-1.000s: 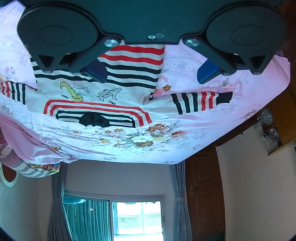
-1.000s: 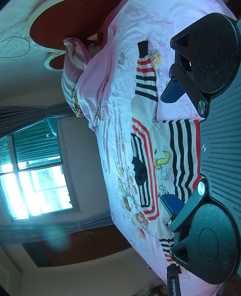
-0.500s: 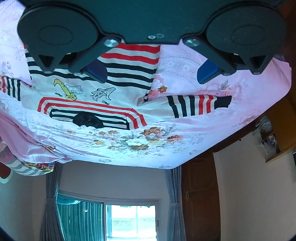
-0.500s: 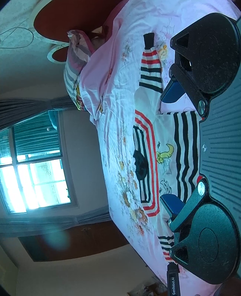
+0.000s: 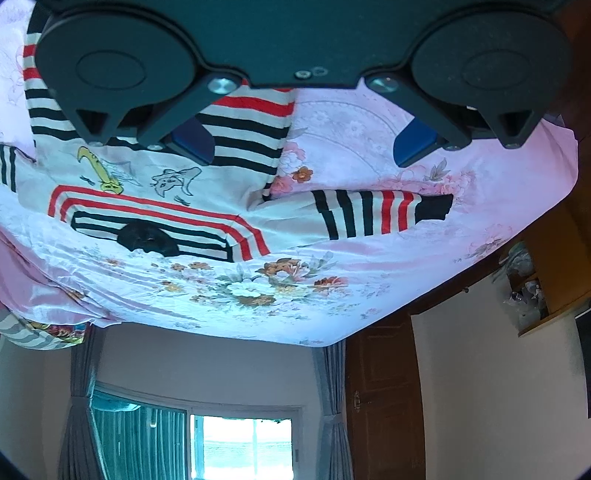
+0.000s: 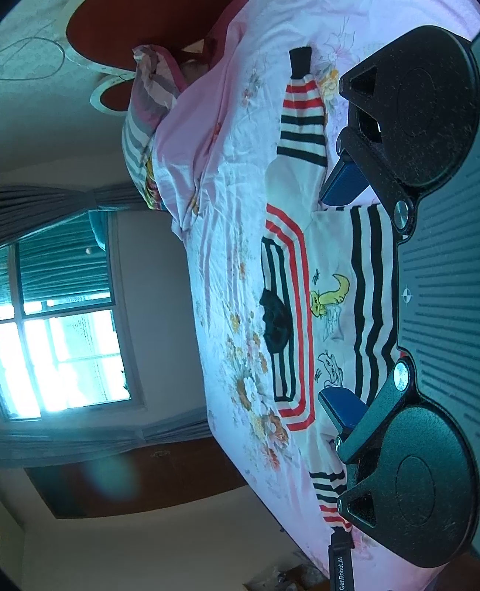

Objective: Fold small clothes
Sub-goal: 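Grasp the black cuff of the sleeve nearest the left gripper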

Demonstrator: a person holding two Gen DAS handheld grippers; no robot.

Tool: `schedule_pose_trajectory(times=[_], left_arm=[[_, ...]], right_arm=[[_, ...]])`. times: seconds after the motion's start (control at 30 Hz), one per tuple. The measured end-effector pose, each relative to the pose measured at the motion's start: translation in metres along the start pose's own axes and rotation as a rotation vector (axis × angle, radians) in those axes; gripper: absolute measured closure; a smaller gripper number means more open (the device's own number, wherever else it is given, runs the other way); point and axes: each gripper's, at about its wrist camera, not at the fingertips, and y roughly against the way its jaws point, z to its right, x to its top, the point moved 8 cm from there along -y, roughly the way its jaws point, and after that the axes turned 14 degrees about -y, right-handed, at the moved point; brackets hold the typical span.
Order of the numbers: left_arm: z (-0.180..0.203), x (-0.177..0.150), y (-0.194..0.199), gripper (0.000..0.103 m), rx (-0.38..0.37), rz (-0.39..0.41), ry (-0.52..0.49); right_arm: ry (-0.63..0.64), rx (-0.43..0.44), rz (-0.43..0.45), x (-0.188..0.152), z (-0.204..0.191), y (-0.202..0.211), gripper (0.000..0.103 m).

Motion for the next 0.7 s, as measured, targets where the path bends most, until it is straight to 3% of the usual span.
schedule_pose_trajectory(times=[0.6,0.7], left_arm=[[-0.038,-0.004,-0.070,0.002,0.019,-0.097,0.041],[-0.048,-0.010,-0.088,0.006,0.003,-0.127,0.079]], right_arm=[[0.053,0.021,-0.046,-0.002,-0.037,-0.074,0.000],[0.059,0.032,-0.062,-0.005,-0.046,-0.088,0.000]])
